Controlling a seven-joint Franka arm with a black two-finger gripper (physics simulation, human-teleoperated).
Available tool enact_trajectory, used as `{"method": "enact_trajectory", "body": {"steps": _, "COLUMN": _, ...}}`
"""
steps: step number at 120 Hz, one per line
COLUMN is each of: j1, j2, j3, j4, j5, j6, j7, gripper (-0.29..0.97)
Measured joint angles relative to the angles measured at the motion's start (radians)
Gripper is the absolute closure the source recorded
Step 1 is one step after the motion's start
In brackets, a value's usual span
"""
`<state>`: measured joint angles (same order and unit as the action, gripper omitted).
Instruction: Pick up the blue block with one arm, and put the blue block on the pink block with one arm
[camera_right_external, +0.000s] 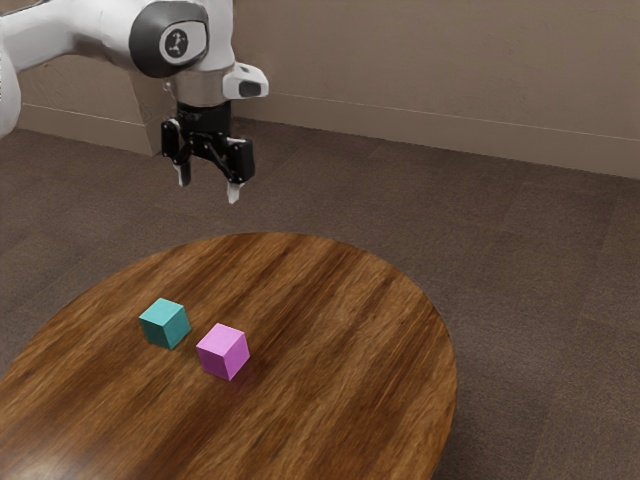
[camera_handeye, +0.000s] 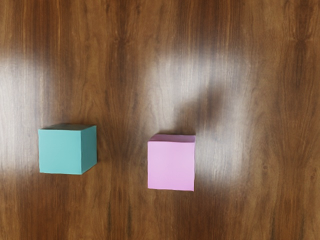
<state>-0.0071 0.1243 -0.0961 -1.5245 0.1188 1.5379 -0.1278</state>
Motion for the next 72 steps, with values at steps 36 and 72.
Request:
{"method": "enact_trajectory", "body": {"steps": 36, "j1": -0.025, "j2": -0.045, "j3": 0.160, "j4": -0.221, "j5": -0.091, "j6": 0.325, "j7": 0.134, "gripper": 0.00}}
{"method": "enact_trajectory", "body": {"steps": 72, "j1": 0.044, "j2": 0.034, "j3": 0.187, "j4": -0.342, "j5": -0.133, "j6": 0.514, "j7": 0.286, "gripper": 0.00}}
